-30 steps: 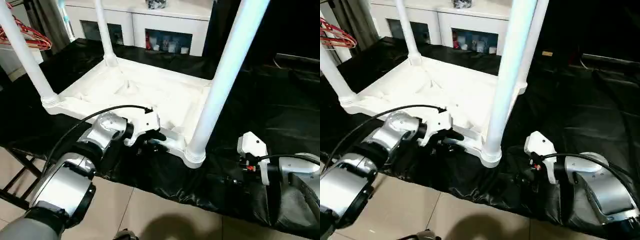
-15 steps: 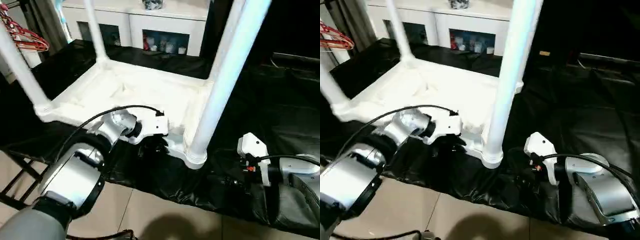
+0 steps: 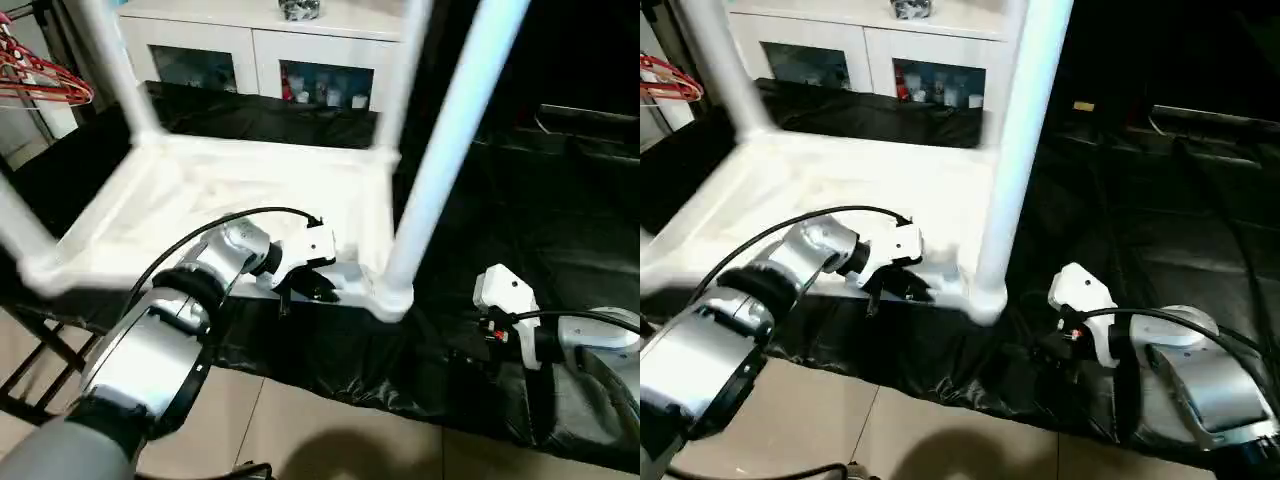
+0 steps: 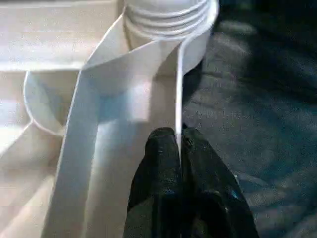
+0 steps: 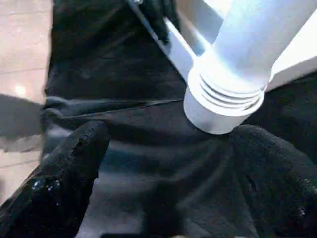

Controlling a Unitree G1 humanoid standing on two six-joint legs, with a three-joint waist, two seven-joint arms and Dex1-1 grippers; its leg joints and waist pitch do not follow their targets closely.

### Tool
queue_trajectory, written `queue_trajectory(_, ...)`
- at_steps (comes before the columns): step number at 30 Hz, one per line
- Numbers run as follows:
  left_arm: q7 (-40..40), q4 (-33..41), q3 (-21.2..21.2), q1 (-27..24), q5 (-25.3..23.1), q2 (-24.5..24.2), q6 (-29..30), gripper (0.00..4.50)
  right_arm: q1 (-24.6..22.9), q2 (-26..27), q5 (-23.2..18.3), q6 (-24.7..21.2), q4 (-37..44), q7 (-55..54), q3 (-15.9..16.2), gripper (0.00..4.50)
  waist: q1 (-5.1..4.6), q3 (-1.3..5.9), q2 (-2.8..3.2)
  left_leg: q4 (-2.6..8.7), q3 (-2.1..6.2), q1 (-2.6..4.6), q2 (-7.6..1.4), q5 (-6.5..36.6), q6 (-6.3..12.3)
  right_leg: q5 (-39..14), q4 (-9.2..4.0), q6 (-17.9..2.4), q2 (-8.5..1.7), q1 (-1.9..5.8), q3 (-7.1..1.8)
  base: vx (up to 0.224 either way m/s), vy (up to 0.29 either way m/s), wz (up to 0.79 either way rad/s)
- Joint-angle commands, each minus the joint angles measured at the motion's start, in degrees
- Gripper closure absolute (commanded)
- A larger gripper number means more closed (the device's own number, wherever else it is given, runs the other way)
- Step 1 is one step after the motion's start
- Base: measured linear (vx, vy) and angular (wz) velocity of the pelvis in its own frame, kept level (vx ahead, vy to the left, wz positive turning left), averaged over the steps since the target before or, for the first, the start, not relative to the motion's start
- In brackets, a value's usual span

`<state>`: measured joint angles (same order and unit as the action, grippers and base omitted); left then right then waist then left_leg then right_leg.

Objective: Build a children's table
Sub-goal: Rotate table base, then rotate leg to tighten

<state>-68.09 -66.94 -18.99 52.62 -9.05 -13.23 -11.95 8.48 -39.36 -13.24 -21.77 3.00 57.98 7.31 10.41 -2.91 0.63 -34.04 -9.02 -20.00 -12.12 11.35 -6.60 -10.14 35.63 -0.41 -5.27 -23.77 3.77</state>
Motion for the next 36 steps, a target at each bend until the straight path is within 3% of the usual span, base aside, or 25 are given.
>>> queue_trajectory(1,-0.53,1.67,-0.01,-3.38,0.38,-0.93,-1.43,4.50,0.79,0.39,0.76,1.11,-0.94,-1.11,0.07,0.00,0.55,3.89,-1.29,3.79,-0.24,-0.68,-0.47,7.68,3.73,-11.17,-4.28,-10.64,-2.83,4.10,-1.96,0.000,0.000,0.00)
queue_trajectory(2,-1.40,2.78,0.11,-4.29,0.83,-0.86,-1.79,4.50,0.83,0.58,0.88,1.28,-1.25,-1.45,0.12,0.00,0.32,3.77,-1.54,3.79,-0.38,-0.83,-0.41,7.67,3.97,-10.97,-4.39,-10.74,-2.65,4.00,-1.97,0.000,0.000,0.00)
queue_trajectory(3,-1.66,3.94,0.37,-5.16,1.33,-0.74,-1.75,4.50,0.86,0.88,1.04,1.39,-1.48,-1.76,0.25,0.00,0.45,3.77,-1.30,3.81,-0.41,-0.67,-0.48,8.10,3.87,-10.95,-4.38,-11.02,-2.73,3.87,-2.00,0.000,0.000,0.00)
queue_trajectory(9,-1.67,7.36,0.99,-7.85,2.30,-0.41,-0.94,4.50,1.00,1.89,1.69,1.79,-2.14,-2.33,0.79,0.00,0.97,3.66,-1.33,3.99,-0.41,-0.63,-0.61,8.77,3.52,-12.39,-4.43,-9.76,-2.85,3.78,-2.17,0.000,0.000,0.00)
queue_trajectory(12,-1.34,7.95,1.81,-8.42,2.94,-0.35,0.45,3.93,1.11,2.13,1.91,2.22,-2.45,-2.49,0.86,0.00,0.98,3.64,-1.31,4.01,-0.41,-0.67,-0.56,8.64,3.27,-12.86,-4.50,-9.22,-2.92,3.78,-2.22,0.000,0.000,0.00)
queue_trajectory(15,-0.67,9.34,2.48,-9.36,3.29,-1.15,1.25,3.71,1.20,2.43,2.02,2.50,-2.35,-2.85,1.13,0.00,0.80,3.61,-1.34,4.03,-0.43,-0.71,-0.47,8.76,3.17,-13.24,-4.58,-8.95,-2.85,3.76,-2.17,0.000,0.000,0.00)
queue_trajectory(22,-1.13,8.34,2.91,-9.24,3.07,-2.48,2.23,3.71,1.18,2.47,1.79,2.49,-1.81,-2.87,0.89,0.00,0.60,3.51,-1.08,4.19,-0.41,-0.66,-0.40,9.81,2.81,-15.71,-4.97,-7.66,-2.76,3.66,-2.19,0.000,0.000,0.00)
queue_trajectory(25,-1.31,8.06,3.03,-9.00,2.90,-3.02,2.89,3.96,1.05,2.48,1.95,2.70,-1.72,-3.02,0.62,0.00,0.42,3.49,-1.03,4.27,-0.38,-0.63,-0.36,10.17,2.56,-16.35,-5.04,-7.39,-2.73,3.68,-2.16,0.000,0.000,0.00)
queue_trajectory(29,-1.73,7.20,3.33,-8.64,3.28,-3.01,3.22,4.19,0.88,2.59,1.93,2.87,-1.67,-3.08,0.50,0.00,0.28,3.49,-0.98,4.30,-0.37,-0.64,-0.35,10.26,2.54,-16.46,-5.08,-7.57,-2.71,3.69,-2.12,0.000,0.000,0.00)
queue_trajectory(30,-1.73,7.13,3.27,-8.61,3.20,-3.05,3.18,4.43,0.89,2.62,1.94,2.90,-1.68,-3.12,0.49,0.00,0.24,3.48,-0.95,4.30,-0.37,-0.65,-0.33,10.43,2.50,-16.62,-5.11,-7.59,-2.71,3.68,-2.13,0.000,0.000,0.00)
queue_trajectory(36,-3.00,7.33,1.79,-8.90,1.88,-3.59,2.88,4.48,2.48,4.04,2.85,4.84,-3.65,-5.62,-0.35,0.00,-0.55,3.51,-0.95,4.43,-0.29,-0.75,-0.30,10.57,2.11,-15.45,-4.94,-8.24,-2.70,3.75,-2.06,0.000,0.000,0.00)
